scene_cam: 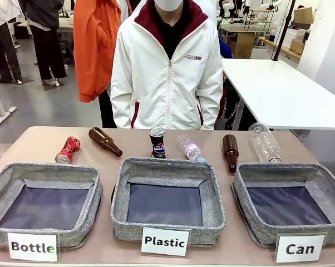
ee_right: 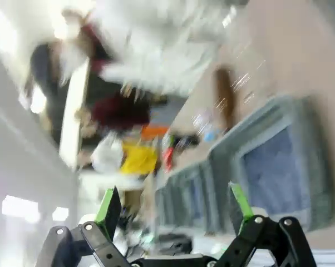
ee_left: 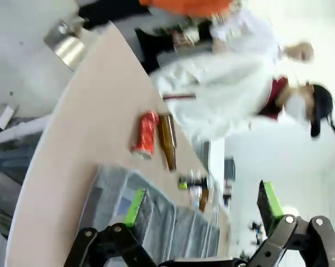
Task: Sort the can waste into the basket.
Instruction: Pick up the can waste from the table and place it in the right Fabric basket.
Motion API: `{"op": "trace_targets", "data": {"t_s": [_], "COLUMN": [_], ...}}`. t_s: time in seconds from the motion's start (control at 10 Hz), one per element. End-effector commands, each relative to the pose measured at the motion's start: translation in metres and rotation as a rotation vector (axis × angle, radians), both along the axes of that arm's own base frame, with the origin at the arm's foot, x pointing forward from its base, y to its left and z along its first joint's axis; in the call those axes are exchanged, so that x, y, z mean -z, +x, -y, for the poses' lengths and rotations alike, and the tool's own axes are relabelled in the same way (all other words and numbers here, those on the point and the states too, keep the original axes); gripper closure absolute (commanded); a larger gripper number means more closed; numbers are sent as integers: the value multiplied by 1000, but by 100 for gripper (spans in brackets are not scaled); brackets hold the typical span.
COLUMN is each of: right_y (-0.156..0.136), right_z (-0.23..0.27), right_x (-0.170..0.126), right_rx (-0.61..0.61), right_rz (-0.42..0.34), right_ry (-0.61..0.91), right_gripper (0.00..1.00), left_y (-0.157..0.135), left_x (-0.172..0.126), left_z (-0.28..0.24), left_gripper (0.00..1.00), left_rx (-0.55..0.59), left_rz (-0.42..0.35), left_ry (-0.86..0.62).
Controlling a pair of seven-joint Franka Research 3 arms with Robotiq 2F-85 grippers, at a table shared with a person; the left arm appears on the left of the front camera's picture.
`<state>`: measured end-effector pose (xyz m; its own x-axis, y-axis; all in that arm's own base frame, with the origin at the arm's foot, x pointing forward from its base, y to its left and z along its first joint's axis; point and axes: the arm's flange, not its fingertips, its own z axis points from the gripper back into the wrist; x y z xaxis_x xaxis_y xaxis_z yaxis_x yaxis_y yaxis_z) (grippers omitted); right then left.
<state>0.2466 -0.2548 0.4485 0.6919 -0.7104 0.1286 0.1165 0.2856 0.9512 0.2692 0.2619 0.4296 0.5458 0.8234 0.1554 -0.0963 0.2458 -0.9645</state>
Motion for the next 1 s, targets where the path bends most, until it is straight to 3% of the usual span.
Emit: {"op": "trace_targets", "data": {"t_s": [0.0,0.2,0.3,0.4,0.7,0.9], "right_y": [1,1,1,21,112,169], "right_z": [-16,-16,-8,-32,-137,-222], "right_x": [0,0,-1,-10,-45,-49], "right_rx": [-101,-101,-37,-88,-335,-510], "right_rz": [16,16,-7,-29,68,117], "right_ry": [82,82,17,-161,-516,-654], "right_gripper": [0,0,0,0,0,0], "left_y": [-13,-13,-13,-13,-13,-13], "left_x": [-2,-2,-2,-2,-2,-2], "left_z": [1,1,1,1,1,1], "left_gripper": [0,0,0,0,0,0], "left_rx": [94,94,94,94,94,94], "left_rz": [22,22,22,22,22,22], "left_ry": [14,14,14,14,14,14]}}
